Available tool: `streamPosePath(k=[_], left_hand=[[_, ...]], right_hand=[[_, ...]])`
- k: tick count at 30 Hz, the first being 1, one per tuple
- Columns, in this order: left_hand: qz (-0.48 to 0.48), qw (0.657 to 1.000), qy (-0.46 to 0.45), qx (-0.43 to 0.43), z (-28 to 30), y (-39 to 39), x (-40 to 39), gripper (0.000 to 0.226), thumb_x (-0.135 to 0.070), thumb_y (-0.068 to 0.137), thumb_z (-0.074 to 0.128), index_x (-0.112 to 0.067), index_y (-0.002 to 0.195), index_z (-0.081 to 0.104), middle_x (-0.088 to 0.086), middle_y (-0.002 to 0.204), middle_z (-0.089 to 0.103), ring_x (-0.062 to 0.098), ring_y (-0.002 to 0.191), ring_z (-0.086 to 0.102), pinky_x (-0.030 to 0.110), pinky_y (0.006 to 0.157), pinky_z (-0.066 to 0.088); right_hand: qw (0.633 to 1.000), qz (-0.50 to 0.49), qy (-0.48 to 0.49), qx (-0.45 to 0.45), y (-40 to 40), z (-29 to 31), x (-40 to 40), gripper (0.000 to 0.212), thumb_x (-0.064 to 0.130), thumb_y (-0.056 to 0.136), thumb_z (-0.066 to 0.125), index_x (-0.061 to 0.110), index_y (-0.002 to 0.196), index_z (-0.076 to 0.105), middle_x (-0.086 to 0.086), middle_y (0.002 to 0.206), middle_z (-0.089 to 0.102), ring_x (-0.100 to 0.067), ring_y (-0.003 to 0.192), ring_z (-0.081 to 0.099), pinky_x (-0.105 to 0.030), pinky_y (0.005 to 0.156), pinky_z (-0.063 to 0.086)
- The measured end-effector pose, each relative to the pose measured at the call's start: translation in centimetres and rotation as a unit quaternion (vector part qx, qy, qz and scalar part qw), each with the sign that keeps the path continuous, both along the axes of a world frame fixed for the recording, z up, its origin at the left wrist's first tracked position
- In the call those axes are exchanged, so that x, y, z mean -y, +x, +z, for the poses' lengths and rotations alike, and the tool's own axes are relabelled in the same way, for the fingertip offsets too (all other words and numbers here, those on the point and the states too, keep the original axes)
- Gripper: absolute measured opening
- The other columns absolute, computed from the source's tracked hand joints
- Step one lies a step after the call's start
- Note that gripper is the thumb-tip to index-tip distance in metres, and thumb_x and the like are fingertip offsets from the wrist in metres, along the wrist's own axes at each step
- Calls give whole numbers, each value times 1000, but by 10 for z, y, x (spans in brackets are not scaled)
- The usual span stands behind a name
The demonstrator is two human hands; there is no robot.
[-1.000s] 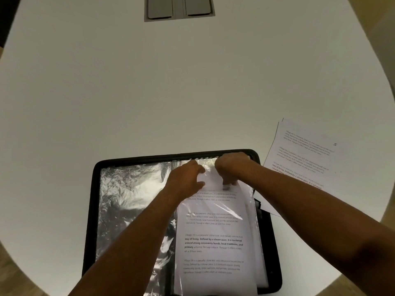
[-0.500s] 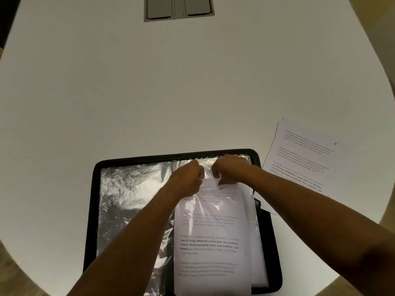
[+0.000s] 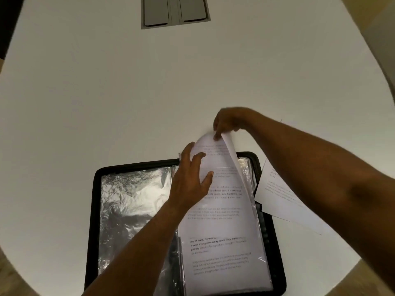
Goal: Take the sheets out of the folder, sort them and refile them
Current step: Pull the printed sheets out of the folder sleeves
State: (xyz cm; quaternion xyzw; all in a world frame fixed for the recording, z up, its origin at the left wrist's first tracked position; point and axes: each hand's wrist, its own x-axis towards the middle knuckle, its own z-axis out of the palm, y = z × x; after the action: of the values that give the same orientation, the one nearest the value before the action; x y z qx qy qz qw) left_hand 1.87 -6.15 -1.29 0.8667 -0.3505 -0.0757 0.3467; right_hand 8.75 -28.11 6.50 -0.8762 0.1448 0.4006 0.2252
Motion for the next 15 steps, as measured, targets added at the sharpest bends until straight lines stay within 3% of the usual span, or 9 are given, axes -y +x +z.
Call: streamPosePath(k=[2, 5, 9, 12, 15], left_hand=[[2, 1000, -15, 13, 1, -4, 5, 52, -33, 87, 66, -10, 129, 47, 9, 157, 17, 14, 130, 38, 18, 84, 47], [10, 999, -28, 17, 1, -8, 9, 55, -32, 87, 65, -8, 133, 46, 7, 161, 8, 14, 129, 42, 21, 85, 51], [-14, 999, 14, 34, -14, -11, 5, 59, -39, 90, 59, -8, 137, 44, 7, 160, 14, 21, 130, 43, 34, 91, 53], [-68, 991, 110, 16, -32, -10, 0, 68, -52, 91, 47, -13, 145, 36, 6, 160, 18, 24, 143, 27, 47, 108, 38], [-119, 966, 227, -19, -40, -10, 0, 80, -64, 89, 31, -18, 153, 17, 3, 162, 3, 21, 149, 1, 43, 120, 13]], right_hand=[[998, -59, 20, 19, 15, 14, 11, 43, 25, 89, 69, 6, 127, 61, -10, 124, 63, -22, 103, 59, -36, 91, 52], [989, -118, 54, 74, 30, 52, 34, 36, 20, 90, 68, 2, 121, 64, -8, 105, 60, -19, 92, 54, -28, 75, 50], [969, -150, 53, 191, 15, 110, 76, 19, 22, 86, 73, 13, 103, 71, -3, 90, 67, -16, 80, 63, -33, 80, 57], [953, -150, -11, 264, -11, 129, 115, 18, 37, 81, 76, 24, 93, 73, 1, 87, 71, -18, 76, 65, -36, 85, 54], [935, -198, 13, 293, -42, 132, 154, 18, 40, 79, 77, 25, 88, 75, 1, 85, 74, -20, 76, 70, -37, 82, 58]])
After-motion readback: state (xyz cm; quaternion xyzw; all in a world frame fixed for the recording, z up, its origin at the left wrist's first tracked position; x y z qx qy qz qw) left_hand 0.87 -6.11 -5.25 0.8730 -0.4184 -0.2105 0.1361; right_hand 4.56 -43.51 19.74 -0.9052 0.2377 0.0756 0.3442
